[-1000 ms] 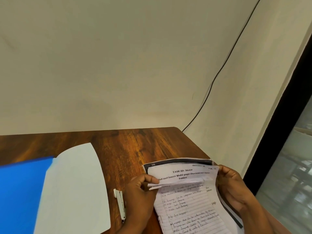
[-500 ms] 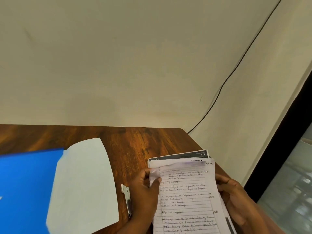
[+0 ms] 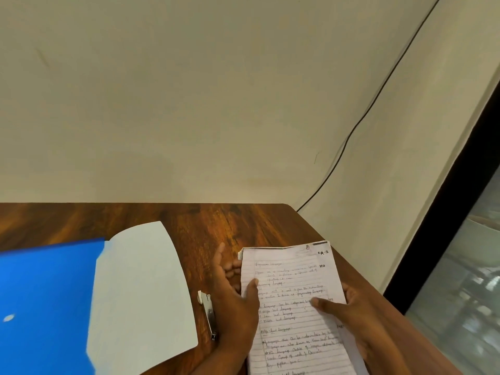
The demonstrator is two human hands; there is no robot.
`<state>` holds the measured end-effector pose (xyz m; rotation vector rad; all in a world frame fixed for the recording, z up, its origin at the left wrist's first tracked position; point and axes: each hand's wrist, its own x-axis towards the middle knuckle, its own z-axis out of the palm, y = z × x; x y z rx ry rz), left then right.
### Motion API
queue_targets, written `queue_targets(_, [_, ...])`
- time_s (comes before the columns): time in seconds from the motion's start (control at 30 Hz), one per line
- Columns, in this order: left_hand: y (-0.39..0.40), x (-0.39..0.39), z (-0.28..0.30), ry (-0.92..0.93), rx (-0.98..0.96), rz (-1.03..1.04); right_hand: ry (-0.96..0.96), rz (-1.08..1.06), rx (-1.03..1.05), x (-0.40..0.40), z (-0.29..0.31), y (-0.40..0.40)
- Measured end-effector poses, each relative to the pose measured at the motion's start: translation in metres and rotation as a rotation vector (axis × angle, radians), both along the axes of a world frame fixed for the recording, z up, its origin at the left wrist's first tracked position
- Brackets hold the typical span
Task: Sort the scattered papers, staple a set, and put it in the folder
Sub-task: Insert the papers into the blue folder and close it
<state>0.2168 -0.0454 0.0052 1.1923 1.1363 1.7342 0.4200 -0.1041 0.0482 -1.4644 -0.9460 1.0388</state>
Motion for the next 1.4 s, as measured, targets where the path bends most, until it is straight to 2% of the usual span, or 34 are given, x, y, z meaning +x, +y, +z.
queue_targets(0.07, [-0.001,-0.001,0.004,-0.018,-0.008,0.011,-0.002,0.001,0.029,0.001,0.005,-0.002])
queue_targets(0.13, [-0.004,-0.003,0.01,-0.059,-0.054,-0.067,0.004,-0.009,0.091,0.001,0.014,-0.005])
queue_targets(0.3, [-0.014,-0.012,0.034,-0.216,-0.195,-0.604,0.017,-0.135,0.318,0.001,0.042,-0.013])
queue_targets(0.37, [-0.017,-0.015,0.043,-0.2,-0.208,-0.698,0.036,-0.172,0.382,0.0,0.049,-0.015])
queue_targets(0.47, [-0.018,-0.017,0.058,-0.102,-0.172,-0.685,0.064,-0.191,0.466,-0.006,0.056,-0.014])
queue_targets(0.57, [-0.018,-0.023,0.074,0.021,-0.041,-0.59,0.125,-0.203,0.534,-0.014,0.06,-0.013])
queue_targets(0.67, [-0.017,-0.027,0.08,0.049,0.033,-0.514,0.14,-0.22,0.575,-0.024,0.062,-0.011])
queue_targets(0.93, [-0.007,-0.034,0.049,0.142,-0.159,-0.443,-0.029,-0.137,0.404,-0.046,0.035,0.008])
queue_targets(1.07, [0.0,-0.037,0.043,0.146,-0.173,-0.421,-0.084,-0.134,0.368,-0.051,0.033,0.013])
queue_targets(1.23, [-0.001,-0.037,0.046,0.171,-0.119,-0.395,-0.048,-0.195,0.429,-0.046,0.034,0.013])
queue_targets(1.4, [-0.002,-0.035,0.039,0.187,-0.153,-0.392,0.006,-0.166,0.296,-0.051,0.011,0.011])
